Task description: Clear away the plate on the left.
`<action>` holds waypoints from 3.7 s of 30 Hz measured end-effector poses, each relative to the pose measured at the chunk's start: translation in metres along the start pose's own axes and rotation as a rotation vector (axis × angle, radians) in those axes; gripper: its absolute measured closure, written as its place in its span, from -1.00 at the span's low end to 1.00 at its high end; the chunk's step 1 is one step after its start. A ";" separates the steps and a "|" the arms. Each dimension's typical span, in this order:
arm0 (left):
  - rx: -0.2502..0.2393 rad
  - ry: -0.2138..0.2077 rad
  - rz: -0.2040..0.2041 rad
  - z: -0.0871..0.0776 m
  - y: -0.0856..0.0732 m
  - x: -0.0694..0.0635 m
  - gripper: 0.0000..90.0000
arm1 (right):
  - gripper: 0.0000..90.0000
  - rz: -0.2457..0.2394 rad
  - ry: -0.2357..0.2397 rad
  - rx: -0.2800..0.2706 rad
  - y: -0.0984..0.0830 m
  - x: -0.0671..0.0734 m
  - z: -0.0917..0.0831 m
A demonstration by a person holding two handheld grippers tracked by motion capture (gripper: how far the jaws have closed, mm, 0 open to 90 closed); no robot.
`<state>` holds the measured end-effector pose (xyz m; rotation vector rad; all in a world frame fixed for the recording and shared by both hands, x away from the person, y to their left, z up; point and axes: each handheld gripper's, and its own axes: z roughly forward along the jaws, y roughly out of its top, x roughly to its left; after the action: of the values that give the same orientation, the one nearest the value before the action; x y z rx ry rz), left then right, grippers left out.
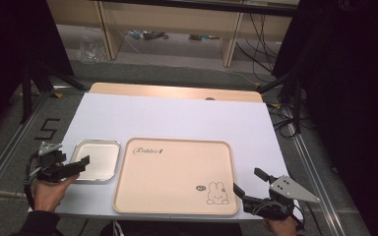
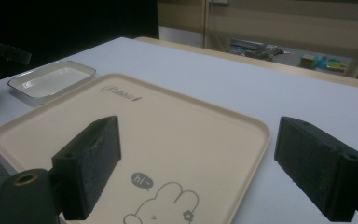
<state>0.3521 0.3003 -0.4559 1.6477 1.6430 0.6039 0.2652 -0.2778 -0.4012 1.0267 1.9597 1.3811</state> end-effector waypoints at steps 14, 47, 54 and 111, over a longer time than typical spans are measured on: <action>0.102 0.046 -0.115 0.029 0.004 0.029 -0.32 | -0.66 0.017 0.016 0.002 0.000 0.001 0.001; 0.192 -0.005 -0.111 0.045 0.008 0.044 0.90 | -0.66 -0.001 0.001 -0.013 -0.001 0.001 0.001; 0.119 -0.030 -0.123 0.037 0.014 0.040 0.95 | -0.66 -0.004 -0.001 -0.007 0.000 0.000 0.000; -0.016 -0.223 -0.103 0.020 0.030 -0.019 0.96 | -0.66 -0.002 -0.003 -0.016 0.000 0.000 0.001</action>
<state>0.3851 0.2800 -0.4432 1.5478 1.5443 0.3669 0.2656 -0.2776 -0.4017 1.0189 1.9437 1.3908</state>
